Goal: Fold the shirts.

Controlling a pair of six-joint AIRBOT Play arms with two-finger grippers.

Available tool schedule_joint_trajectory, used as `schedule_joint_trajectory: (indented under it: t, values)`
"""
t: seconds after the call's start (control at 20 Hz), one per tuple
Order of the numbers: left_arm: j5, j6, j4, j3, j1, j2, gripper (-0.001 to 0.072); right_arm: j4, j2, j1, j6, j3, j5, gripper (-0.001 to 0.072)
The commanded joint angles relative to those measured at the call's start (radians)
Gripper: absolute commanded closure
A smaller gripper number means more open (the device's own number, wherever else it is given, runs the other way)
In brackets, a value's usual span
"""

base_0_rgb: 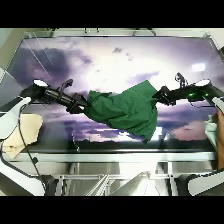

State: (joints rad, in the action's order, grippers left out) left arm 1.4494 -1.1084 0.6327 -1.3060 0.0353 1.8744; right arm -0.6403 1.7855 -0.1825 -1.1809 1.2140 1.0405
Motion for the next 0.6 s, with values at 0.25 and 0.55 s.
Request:
schedule_joint_trajectory:
  t: [0.25,0.55]
  values:
    - [0.055,-0.045,0.08,-0.192,-0.121,0.131,0.071,0.043,0.043,0.022,0.022,0.024,-0.019,0.0436]
    - [0.123,-0.053,0.081,-0.3,-0.11,0.13,0.0709,0.049,0.043,0.004,0.034,0.03,-0.019,0.0695]
